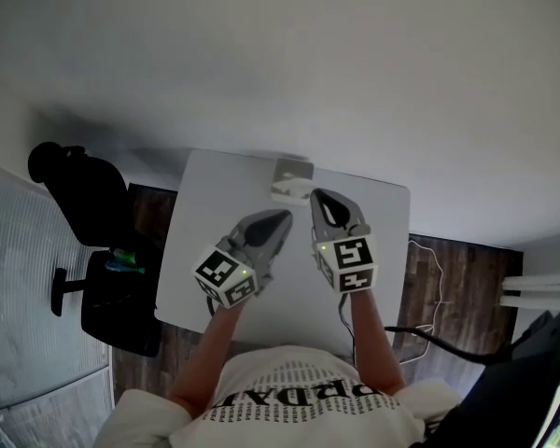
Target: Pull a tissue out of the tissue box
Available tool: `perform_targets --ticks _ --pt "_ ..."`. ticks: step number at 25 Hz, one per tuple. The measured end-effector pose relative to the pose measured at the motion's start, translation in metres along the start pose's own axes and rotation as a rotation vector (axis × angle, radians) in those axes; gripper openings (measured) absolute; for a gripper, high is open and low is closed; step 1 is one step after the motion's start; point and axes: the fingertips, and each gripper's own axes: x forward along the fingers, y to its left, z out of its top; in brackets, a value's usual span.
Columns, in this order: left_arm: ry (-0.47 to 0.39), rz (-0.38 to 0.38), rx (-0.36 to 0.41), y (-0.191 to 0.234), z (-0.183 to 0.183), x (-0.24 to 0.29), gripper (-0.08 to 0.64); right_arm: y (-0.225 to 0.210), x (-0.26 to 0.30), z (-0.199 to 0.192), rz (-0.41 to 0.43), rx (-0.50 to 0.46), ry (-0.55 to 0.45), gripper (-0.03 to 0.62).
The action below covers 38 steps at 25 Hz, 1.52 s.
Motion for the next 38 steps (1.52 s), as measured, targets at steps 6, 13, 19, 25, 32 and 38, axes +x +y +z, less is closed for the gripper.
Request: perform_targets --ticks 6,13,19,25,32,38 --pt "-0.014 0.004 0.017 -0.028 0.015 -0.024 -0.009 0.013 -0.032 0.019 -0.002 -0.027 -0.041 0.012" --pt "-0.048 0.014 0.04 -0.054 0.03 -0.042 -0.009 0.023 -0.073 0.046 -0.015 -0.063 -0.122 0.011" --pt "-0.084 0.014 0.055 -0.079 0.042 -0.048 -0.009 0.027 -0.105 0.054 -0.015 -0.076 -0.15 0.011" --pt "-0.091 0.004 0.066 -0.1 0.046 -0.051 -0.009 0.037 -0.126 0.061 -0.001 -0.105 -0.169 0.009" --pt "-0.088 -0.006 0.08 -0.109 0.051 -0.052 -0.009 0.046 -0.136 0.07 0.011 -0.125 -0.177 0.009" --pt "-0.091 -0.014 0.079 -0.113 0.055 -0.052 -0.009 0.045 -0.139 0.073 0.01 -0.121 -0.177 0.009"
